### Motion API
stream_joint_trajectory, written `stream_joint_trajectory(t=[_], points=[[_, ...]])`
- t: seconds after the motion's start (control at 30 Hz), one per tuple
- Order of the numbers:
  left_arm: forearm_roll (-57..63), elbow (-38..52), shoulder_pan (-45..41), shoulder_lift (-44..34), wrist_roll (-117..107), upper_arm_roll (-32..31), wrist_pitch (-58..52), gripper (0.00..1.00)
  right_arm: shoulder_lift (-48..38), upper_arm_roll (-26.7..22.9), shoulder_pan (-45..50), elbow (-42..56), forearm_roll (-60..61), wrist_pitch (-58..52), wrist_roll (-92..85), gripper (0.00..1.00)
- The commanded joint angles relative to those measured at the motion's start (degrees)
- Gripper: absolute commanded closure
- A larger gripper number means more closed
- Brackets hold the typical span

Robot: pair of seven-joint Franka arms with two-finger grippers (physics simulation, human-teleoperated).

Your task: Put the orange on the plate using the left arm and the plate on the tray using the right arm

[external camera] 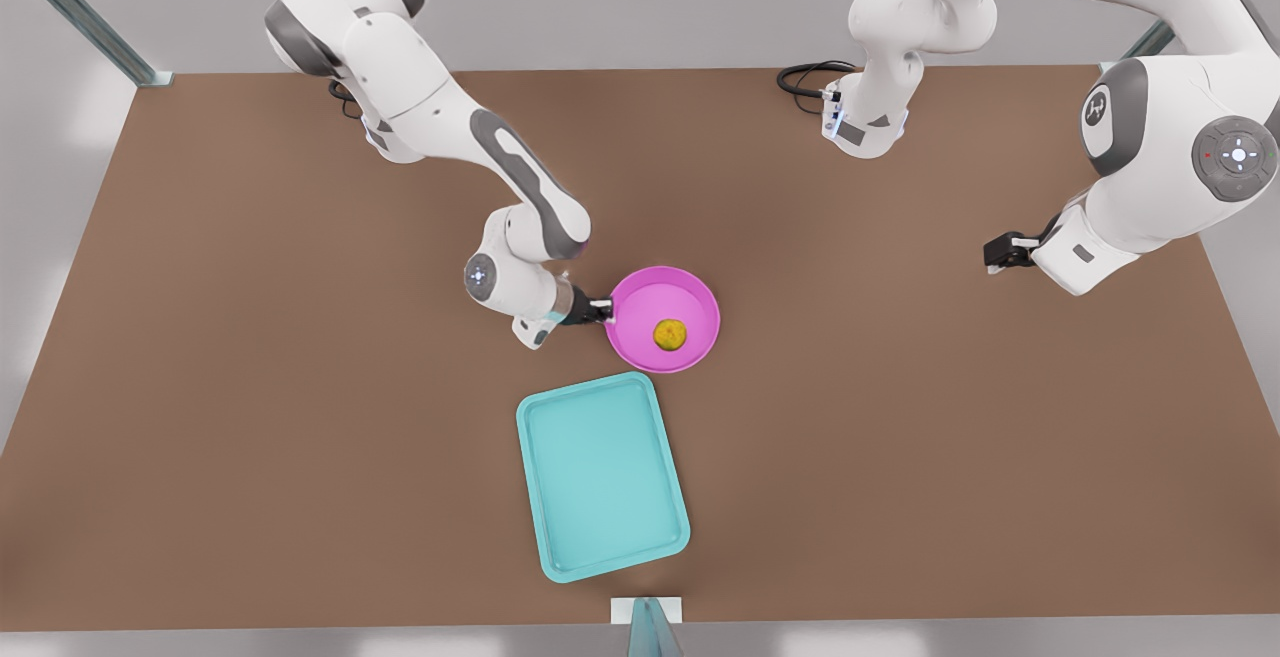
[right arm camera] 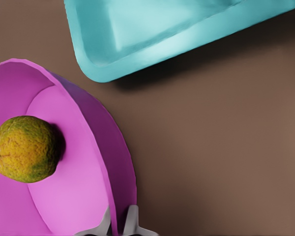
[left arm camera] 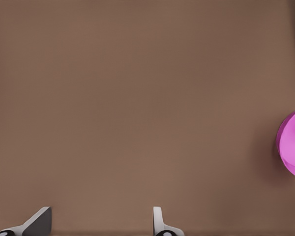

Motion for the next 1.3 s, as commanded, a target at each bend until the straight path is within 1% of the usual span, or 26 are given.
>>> stream_joint_trajectory(t=[0.0,0.13,0.33,0.5,0.57,0.6,0.73,0.77,0.8,0.87,0.9,1.0,1.03,1.07,1.1,1.13,1.17,1.2,1.23,1.27], points=[[0.04,0.03,0.02,-0.06,0.93,0.02,-0.10,0.00,-0.05,0.05,-1.34,0.95,-0.12,-2.64,-0.11,0.79],[-0.05,0.03,0.02,-0.06,0.93,0.02,-0.19,0.00,0.12,-0.04,-6.70,6.04,2.78,-6.24,-0.11,0.79],[0.04,0.03,0.02,-0.06,0.93,0.02,-0.19,0.00,2.76,-0.04,-12.85,11.06,4.36,-7.48,-0.20,0.79],[0.04,0.11,0.02,-0.59,0.93,0.02,-1.42,0.00,8.47,-0.21,-15.31,19.05,4.72,-7.65,-0.46,0.79],[0.12,1.69,0.02,-0.59,0.93,0.19,-2.65,0.00,11.54,-0.39,-15.75,23.80,4.28,-10.02,-1.17,0.79],[0.21,2.92,-0.07,-0.67,0.93,0.20,-3.18,0.00,12.60,-0.48,-15.75,24.85,4.01,-10.02,-1.61,0.79],[0.04,3.10,-0.07,-0.76,0.93,0.28,-3.62,0.00,13.57,-0.48,-16.11,26.18,3.84,-10.20,-1.70,0.79],[0.04,3.10,0.02,-0.85,1.02,0.37,-3.79,0.00,13.57,-0.48,-16.11,26.09,3.93,-10.20,-1.52,0.52],[-0.05,3.10,-0.07,-1.46,1.02,0.28,-3.79,0.00,13.57,-0.48,-16.02,25.91,4.01,-10.11,-1.26,0.00],[-1.81,3.45,-0.07,-3.05,1.11,0.28,-4.84,0.00,13.57,-0.47,-15.67,25.91,4.28,-10.11,-1.08,0.00],[-1.81,3.89,-0.07,-2.96,1.02,0.28,-6.25,0.00,13.57,-0.39,-15.49,25.82,4.36,-10.11,-1.08,0.00],[-2.07,5.91,-0.07,-1.82,1.02,0.02,-5.90,0.00,13.31,-0.30,-15.49,25.74,4.36,-10.20,-1.26,0.00],[-3.56,6.00,0.11,-1.20,1.02,0.19,-5.55,0.00,12.95,-0.39,-15.84,25.56,4.10,-12.22,-1.08,0.00],[-4.53,6.09,0.02,-1.03,1.02,0.11,-5.46,0.00,12.08,-0.65,-16.28,25.12,3.93,-16.69,-0.90,0.00],[-5.15,6.70,0.02,-0.50,1.02,0.11,-5.46,0.00,8.83,-6.00,-15.05,23.98,-0.81,-27.49,-0.73,0.00],[-5.15,8.54,0.02,-0.32,0.93,0.11,-5.46,0.00,7.07,-10.30,-15.14,24.76,-14.56,-39.24,-0.73,0.00],[-4.97,10.22,0.11,0.99,0.58,0.11,-5.46,0.00,4.96,-12.25,-17.50,28.00,-31.71,-53.22,-1.17,0.00],[-4.97,10.31,0.11,2.40,0.75,1.60,-5.55,0.00,5.57,-12.34,-19.97,37.40,-44.65,-67.03,-1.52,0.00],[-5.06,10.22,0.11,2.40,1.02,3.09,-6.17,0.00,5.13,-12.34,-19.80,41.99,-50.73,-71.98,-1.34,0.00],[-5.06,10.22,0.02,2.05,1.11,3.36,-6.78,0.00,5.04,-12.34,-19.53,48.58,-58.29,-77.08,-1.34,0.00]])
